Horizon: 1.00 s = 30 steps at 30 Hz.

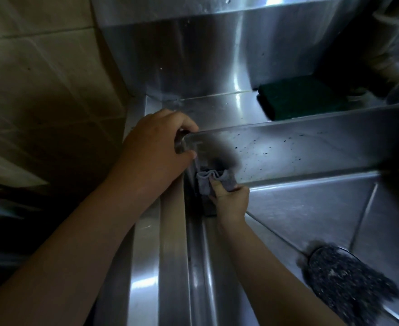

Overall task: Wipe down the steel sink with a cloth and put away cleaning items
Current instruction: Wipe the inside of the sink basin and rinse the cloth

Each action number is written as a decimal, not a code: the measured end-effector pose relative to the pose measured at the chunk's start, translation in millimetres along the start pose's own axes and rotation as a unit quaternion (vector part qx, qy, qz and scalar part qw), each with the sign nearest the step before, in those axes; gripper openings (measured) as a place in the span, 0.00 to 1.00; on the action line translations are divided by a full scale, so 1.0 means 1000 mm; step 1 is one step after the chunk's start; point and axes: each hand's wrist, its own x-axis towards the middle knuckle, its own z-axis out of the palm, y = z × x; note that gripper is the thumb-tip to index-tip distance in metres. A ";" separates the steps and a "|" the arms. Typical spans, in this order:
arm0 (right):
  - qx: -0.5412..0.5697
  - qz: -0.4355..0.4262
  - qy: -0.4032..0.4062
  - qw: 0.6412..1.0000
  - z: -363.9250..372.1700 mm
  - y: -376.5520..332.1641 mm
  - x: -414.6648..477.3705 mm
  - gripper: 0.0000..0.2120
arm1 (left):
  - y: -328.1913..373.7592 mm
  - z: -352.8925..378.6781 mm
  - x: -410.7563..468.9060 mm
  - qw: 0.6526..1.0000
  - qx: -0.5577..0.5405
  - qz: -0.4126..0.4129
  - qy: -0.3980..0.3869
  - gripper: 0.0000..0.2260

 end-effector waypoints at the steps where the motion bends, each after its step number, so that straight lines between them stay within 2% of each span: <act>1: 0.012 0.006 -0.008 1.000 -0.001 -0.003 0.000 0.18 | 0.000 0.000 0.000 1.000 0.000 -0.001 0.001 0.13; 5: 0.063 0.018 -0.016 0.998 -0.001 -0.022 -0.009 0.22 | -0.001 0.001 0.001 1.000 0.004 -0.004 0.007 0.13; 8: 0.062 -0.018 -0.006 0.998 0.004 -0.043 -0.019 0.24 | 0.000 0.002 0.001 1.000 0.005 -0.012 0.014 0.13; 13: 0.060 -0.065 -0.015 0.996 0.009 -0.080 -0.032 0.42 | 0.003 0.001 -0.001 1.000 0.001 -0.014 0.017 0.14; 15: 0.051 -0.055 -0.014 0.997 0.008 -0.087 -0.031 0.44 | 0.003 0.000 -0.001 1.000 -0.004 -0.016 0.017 0.15; 20: 0.039 -0.052 -0.003 0.998 0.003 -0.075 -0.022 0.25 | 0.002 0.002 -0.001 1.000 -0.002 -0.010 0.016 0.15; 24: 0.027 -0.022 0.009 0.999 -0.007 -0.050 -0.005 0.25 | -0.001 0.003 0.000 1.000 -0.006 0.002 0.019 0.15; 27: 0.006 -0.025 0.017 1.000 -0.013 -0.030 0.007 0.20 | -0.002 0.004 0.000 1.000 -0.003 0.006 0.025 0.15; 30: 0.001 -0.025 0.015 1.000 -0.018 -0.015 0.016 0.19 | -0.004 0.005 0.001 0.999 -0.004 0.015 0.032 0.14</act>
